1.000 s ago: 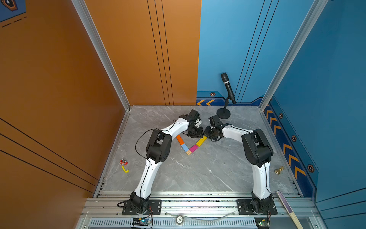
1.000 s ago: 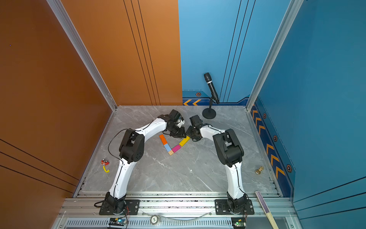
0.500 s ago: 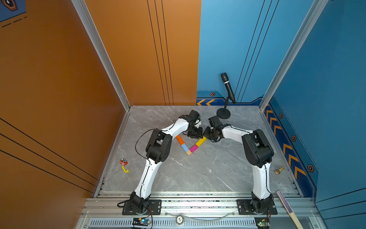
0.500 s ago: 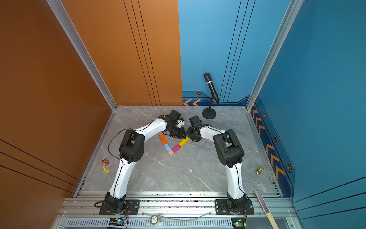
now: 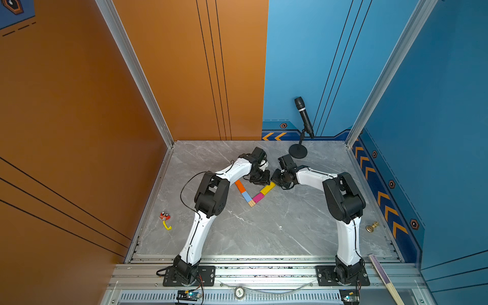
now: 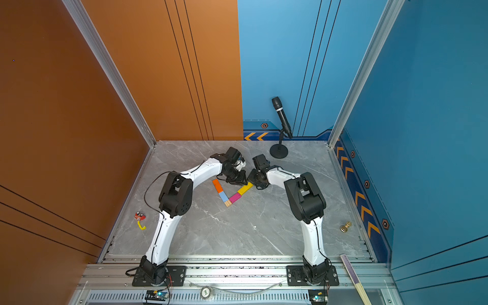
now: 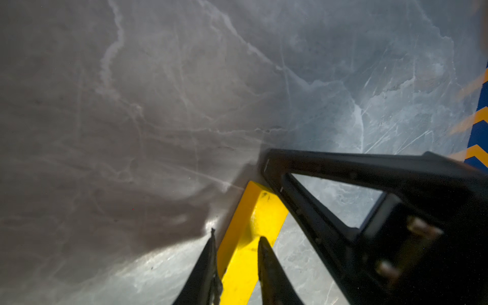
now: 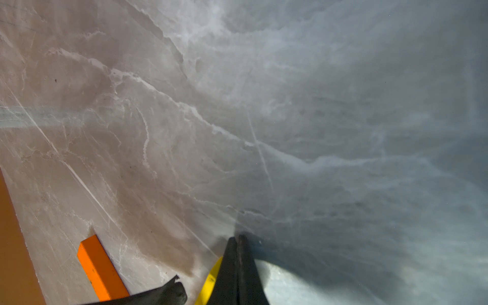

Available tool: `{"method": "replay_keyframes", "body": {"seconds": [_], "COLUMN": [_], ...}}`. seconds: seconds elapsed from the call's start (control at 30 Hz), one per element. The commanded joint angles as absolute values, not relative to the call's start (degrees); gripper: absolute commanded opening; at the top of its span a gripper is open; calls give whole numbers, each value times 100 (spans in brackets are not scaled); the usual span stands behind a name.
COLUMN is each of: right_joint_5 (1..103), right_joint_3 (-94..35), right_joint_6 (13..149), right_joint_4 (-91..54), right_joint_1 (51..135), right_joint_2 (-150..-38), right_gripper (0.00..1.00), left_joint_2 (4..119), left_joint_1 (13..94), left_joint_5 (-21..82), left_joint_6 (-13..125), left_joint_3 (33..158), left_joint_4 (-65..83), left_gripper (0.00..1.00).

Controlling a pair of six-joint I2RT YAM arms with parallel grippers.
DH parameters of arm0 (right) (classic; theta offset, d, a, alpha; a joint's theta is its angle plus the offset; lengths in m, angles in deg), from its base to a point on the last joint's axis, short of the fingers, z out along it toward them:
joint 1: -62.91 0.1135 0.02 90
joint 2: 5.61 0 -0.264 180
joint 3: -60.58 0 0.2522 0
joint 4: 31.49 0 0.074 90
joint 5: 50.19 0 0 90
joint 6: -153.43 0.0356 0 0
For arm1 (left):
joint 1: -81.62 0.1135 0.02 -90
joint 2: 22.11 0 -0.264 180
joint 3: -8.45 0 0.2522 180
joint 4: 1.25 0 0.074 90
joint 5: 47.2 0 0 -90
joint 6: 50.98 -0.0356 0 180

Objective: Assemble the letter v with building blocks
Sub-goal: Assemble the building block at the center of the board.

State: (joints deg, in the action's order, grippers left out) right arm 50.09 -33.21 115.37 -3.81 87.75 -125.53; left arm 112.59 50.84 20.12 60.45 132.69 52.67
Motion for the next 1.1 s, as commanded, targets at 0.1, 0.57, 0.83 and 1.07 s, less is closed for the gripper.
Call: {"method": "replay_keyframes", "body": {"seconds": [0.1, 0.57, 0.83, 1.07], "right_joint_5": [4919, 4876, 4891, 4867], "right_joint_3": [-3114, -3036, -3004, -2852], "right_joint_6": [11605, 11617, 11630, 11681], "right_joint_4": [75, 82, 70, -5], "right_joint_1": [8748, 8717, 8708, 8728], "right_joint_2": [-12508, -12479, -12483, -12242], "right_gripper": [3, 4, 4, 4], "left_joint_2": [11228, 11263, 11293, 11295], "left_joint_1": [5053, 4956, 4955, 4998], "left_joint_5": [1902, 1872, 1941, 1993], "left_joint_6": [6037, 6053, 6090, 6108], "left_joint_3": [13075, 13102, 13111, 13189], "left_joint_4": [5386, 5391, 5395, 5391], "left_gripper": [28, 29, 29, 33]}}
